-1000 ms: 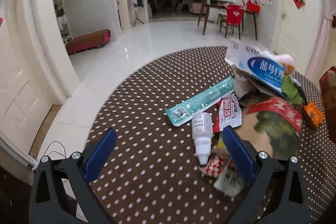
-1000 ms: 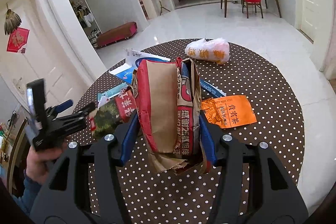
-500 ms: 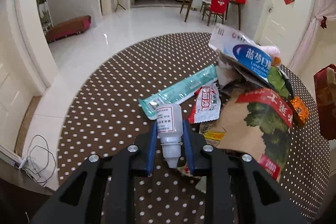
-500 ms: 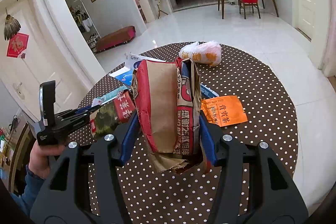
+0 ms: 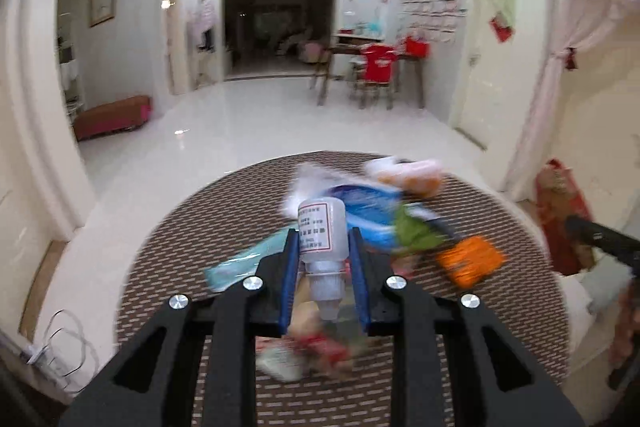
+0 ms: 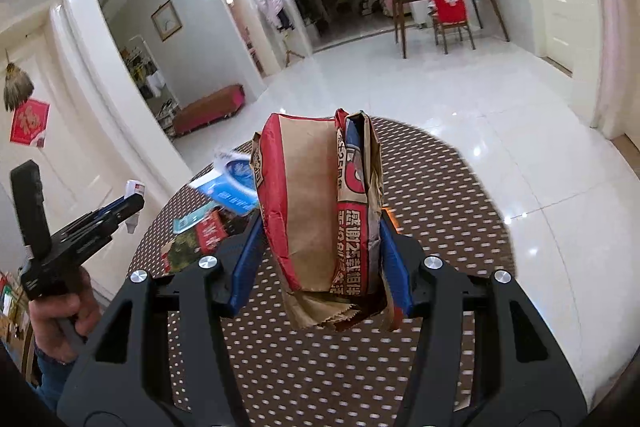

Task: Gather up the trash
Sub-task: 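Carry both items to the blue bucket and open both tools over it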

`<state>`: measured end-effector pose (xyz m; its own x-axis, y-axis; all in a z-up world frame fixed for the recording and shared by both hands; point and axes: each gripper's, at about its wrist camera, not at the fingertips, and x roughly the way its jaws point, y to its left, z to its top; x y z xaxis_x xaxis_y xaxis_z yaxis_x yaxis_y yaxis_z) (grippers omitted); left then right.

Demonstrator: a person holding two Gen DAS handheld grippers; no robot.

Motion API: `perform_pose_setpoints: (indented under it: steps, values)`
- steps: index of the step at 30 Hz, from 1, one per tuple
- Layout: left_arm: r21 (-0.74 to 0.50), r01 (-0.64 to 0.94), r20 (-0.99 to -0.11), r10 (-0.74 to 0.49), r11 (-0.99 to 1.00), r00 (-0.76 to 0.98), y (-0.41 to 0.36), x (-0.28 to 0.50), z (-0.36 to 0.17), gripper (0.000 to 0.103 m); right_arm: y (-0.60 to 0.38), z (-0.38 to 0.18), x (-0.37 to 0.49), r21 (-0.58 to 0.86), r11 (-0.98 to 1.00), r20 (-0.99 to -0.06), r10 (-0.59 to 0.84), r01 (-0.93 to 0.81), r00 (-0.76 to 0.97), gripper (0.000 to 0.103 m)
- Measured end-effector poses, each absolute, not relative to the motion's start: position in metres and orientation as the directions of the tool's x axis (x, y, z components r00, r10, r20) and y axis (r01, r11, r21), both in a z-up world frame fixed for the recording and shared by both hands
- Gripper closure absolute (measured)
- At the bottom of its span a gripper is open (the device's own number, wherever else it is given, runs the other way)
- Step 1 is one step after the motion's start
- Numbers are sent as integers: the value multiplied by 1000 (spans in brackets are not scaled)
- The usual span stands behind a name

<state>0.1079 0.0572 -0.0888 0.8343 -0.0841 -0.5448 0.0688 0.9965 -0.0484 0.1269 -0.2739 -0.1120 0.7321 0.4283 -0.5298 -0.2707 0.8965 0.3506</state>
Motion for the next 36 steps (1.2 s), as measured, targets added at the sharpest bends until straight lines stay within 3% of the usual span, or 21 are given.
perform_pose_setpoints:
  steps: [8, 15, 28, 31, 33, 36]
  values:
    - [-133, 309, -567, -328, 942, 755, -61, 126, -94, 79, -365, -130, 115, 372, 924, -543, 296, -91, 786, 49]
    - [-197, 457, -636, -468, 867, 614, -173, 144, -129, 79, -456, -203, 119, 430, 893, -665, 214, 133, 715, 49]
    - [-140, 575, -806, -430, 806, 407, -331, 183, -206, 79, -544, -322, 138, 538, 784, -762, 298, 308, 575, 48]
    - [-121, 589, -839, -400, 799, 370, -360, 197, -223, 79, -554, -346, 151, 554, 764, -776, 331, 331, 536, 41]
    - [-111, 596, -856, -381, 795, 350, -375, 206, -232, 79, -558, -363, 159, 569, 742, -784, 360, 354, 505, 28]
    - [-99, 608, -873, -362, 787, 327, -387, 213, -242, 79, -573, -373, 153, 589, 700, -779, 359, 404, 515, 25]
